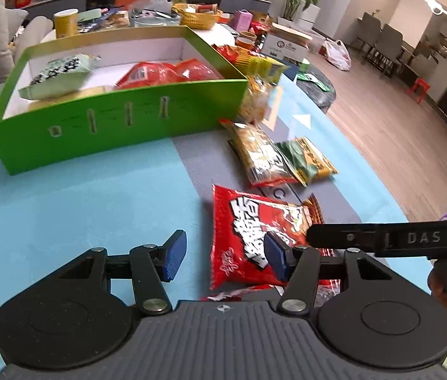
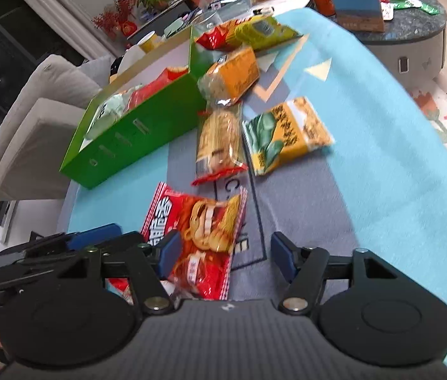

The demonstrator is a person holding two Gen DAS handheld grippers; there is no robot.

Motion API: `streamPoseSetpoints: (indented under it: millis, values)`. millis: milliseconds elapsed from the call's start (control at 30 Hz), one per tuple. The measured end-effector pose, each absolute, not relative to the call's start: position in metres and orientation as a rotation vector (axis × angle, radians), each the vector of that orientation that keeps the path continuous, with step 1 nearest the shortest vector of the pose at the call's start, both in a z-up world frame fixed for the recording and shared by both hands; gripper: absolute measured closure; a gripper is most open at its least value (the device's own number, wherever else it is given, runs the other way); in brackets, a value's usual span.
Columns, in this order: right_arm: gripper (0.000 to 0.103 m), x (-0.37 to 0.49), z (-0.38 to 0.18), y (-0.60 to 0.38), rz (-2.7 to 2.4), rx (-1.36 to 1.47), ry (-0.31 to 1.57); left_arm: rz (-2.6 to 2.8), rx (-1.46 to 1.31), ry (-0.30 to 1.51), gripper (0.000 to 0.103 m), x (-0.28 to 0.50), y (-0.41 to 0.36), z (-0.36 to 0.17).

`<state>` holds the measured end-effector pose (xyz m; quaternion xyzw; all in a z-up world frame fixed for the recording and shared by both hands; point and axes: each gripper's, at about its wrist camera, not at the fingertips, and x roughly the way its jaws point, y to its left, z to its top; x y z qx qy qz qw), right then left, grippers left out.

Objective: Organize snacks
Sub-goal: 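Grasp the red chip bag with the left tool while the right tool grips it too, then lift the red chip bag with both tools and carry it over the green box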

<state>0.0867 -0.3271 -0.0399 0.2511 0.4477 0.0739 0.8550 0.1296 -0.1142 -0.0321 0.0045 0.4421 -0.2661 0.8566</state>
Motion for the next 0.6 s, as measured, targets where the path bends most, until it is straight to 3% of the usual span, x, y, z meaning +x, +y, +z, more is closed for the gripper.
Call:
streamPoseSetpoints:
  millis: [267,333,600]
  values:
    - [0.039,0.086,-0.043,-0.319,0.184,0.536,0.947,-0.592,0.008,0.948,0.054,0.128,-0.117,-0.036]
    - [0.041,0.087,-0.044,-0.317,0.187,0.533,0.948,-0.609,0.019,0.952,0.062,0.126,-0.121,-0.038]
    - [0.045,0.086,-0.044,-0.316,0.182,0.539,0.942,-0.632,0.053,0.928,0.065,0.12,-0.124,-0.04]
